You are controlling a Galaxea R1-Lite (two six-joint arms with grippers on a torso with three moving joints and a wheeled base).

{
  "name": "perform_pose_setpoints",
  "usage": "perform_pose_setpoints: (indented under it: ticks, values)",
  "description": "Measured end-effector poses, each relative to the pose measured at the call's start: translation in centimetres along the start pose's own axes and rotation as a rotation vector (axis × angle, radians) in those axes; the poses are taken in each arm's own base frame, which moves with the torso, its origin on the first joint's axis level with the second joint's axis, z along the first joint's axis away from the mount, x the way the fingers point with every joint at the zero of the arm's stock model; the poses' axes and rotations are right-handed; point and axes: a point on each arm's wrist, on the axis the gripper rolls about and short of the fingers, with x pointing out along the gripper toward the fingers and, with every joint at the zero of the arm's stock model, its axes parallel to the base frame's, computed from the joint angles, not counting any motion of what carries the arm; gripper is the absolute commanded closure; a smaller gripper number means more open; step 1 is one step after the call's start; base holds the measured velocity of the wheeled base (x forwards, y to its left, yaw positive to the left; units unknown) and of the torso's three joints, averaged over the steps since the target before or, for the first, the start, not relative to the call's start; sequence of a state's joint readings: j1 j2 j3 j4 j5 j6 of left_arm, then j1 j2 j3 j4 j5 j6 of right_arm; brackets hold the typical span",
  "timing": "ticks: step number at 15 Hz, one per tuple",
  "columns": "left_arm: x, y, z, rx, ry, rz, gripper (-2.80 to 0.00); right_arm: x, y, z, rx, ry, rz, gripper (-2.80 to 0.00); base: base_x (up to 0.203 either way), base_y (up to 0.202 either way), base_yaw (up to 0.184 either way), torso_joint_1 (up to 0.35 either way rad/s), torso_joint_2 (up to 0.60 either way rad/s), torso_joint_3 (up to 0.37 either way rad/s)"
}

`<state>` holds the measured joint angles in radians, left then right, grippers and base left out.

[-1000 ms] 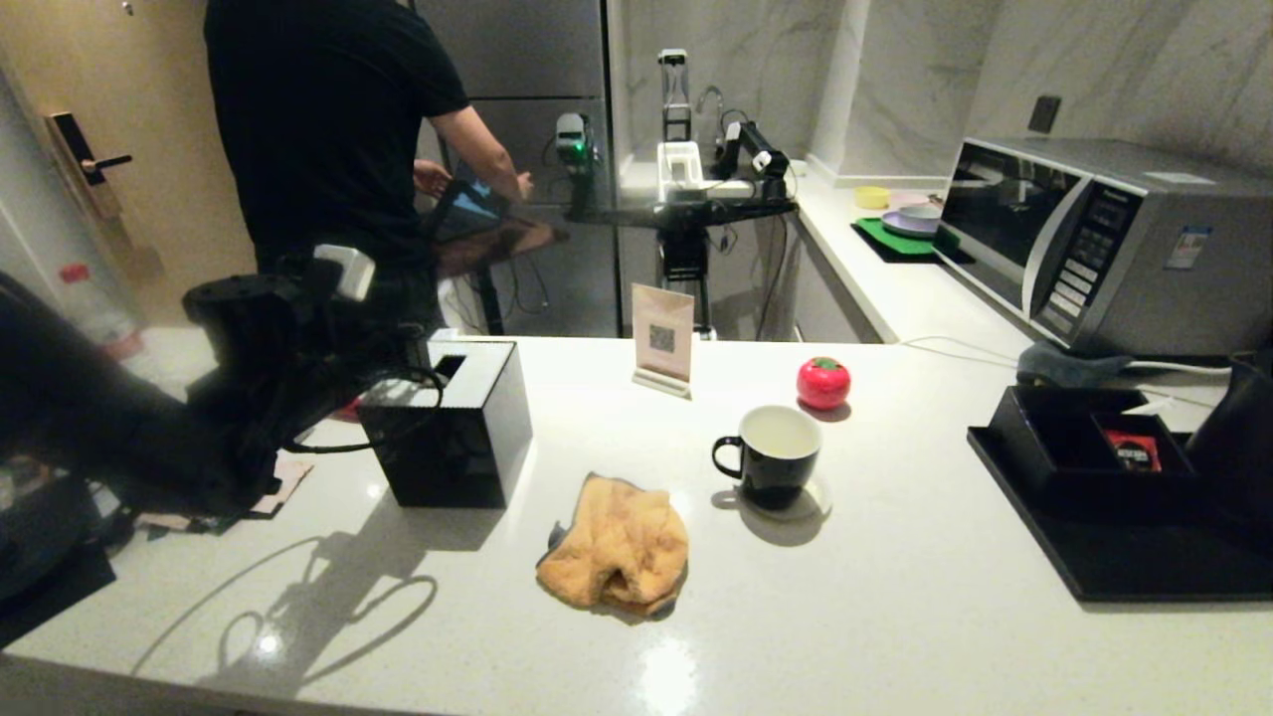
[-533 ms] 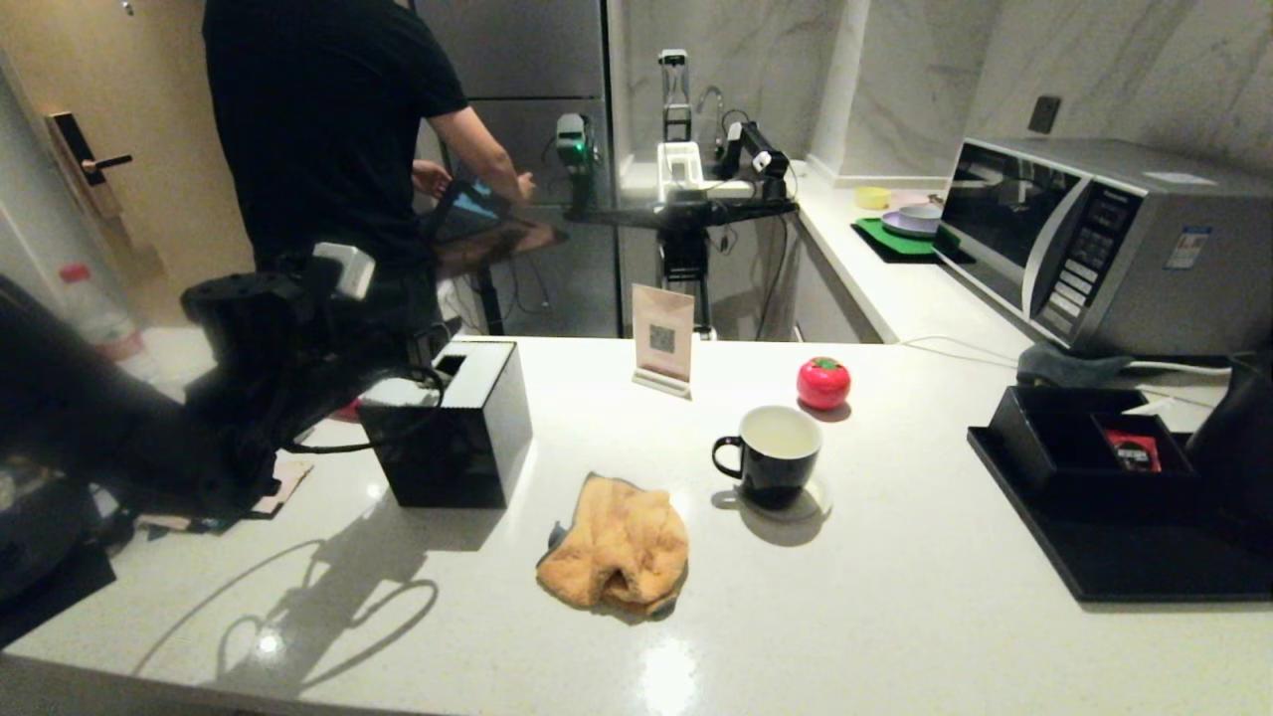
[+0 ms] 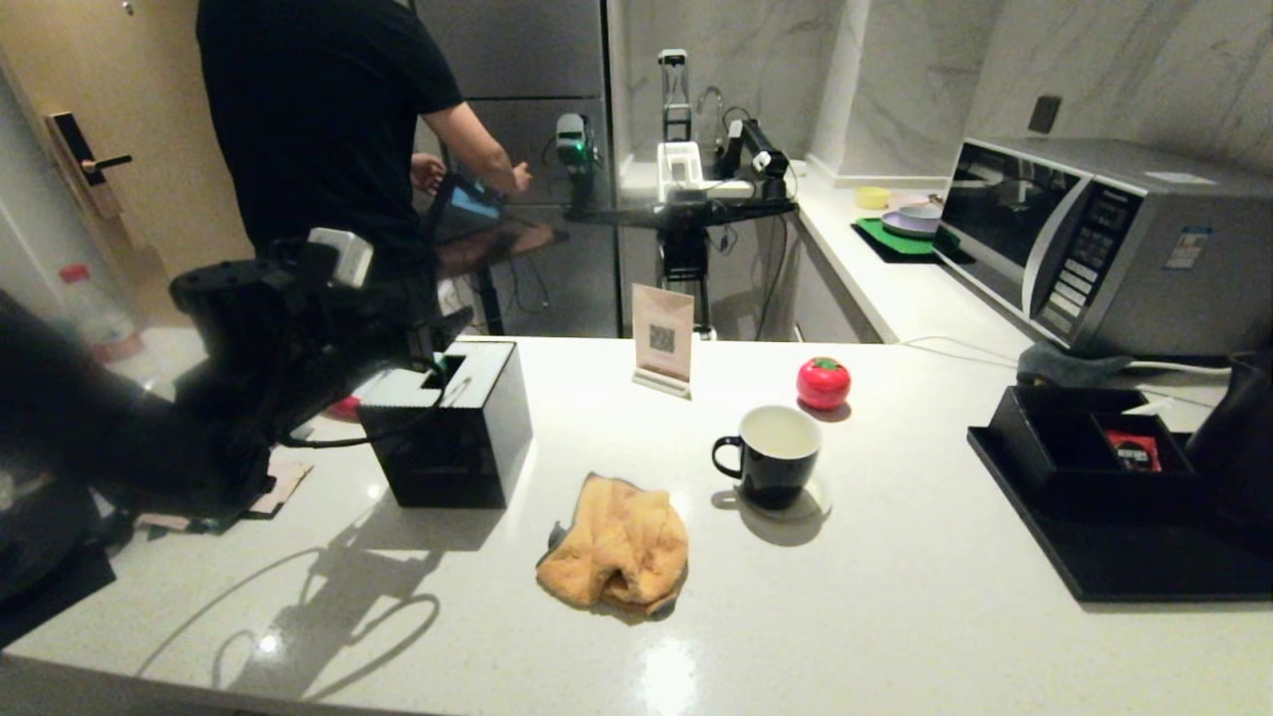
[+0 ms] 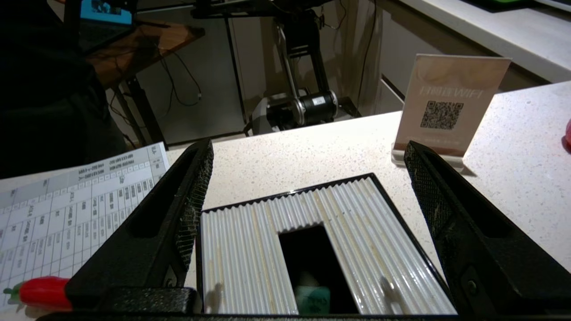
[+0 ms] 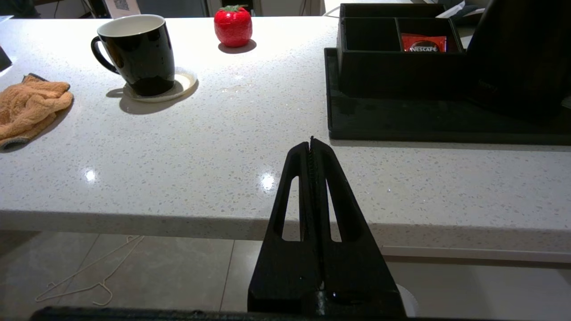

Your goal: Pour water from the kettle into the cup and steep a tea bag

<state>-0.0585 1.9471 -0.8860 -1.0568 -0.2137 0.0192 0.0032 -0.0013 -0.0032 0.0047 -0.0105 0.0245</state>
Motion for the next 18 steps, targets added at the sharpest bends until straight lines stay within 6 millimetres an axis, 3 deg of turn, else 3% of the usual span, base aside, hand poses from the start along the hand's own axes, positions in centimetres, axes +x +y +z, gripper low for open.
perform_pose_setpoints:
  ticks: [13,18]
  values:
    - [-0.6,0.4,3.6,0.026,-0.116,0.023,-2.8,0.0,0.0,0.0,0.0,0.0,0.0,0.0,0.0,0.0,0.0,0.0,0.0,0.0]
    - [-0.7,1.3,3.9,0.029,-0.124,0.047,-2.8,0.0,0.0,0.0,0.0,0.0,0.0,0.0,0.0,0.0,0.0,0.0,0.0,0.0]
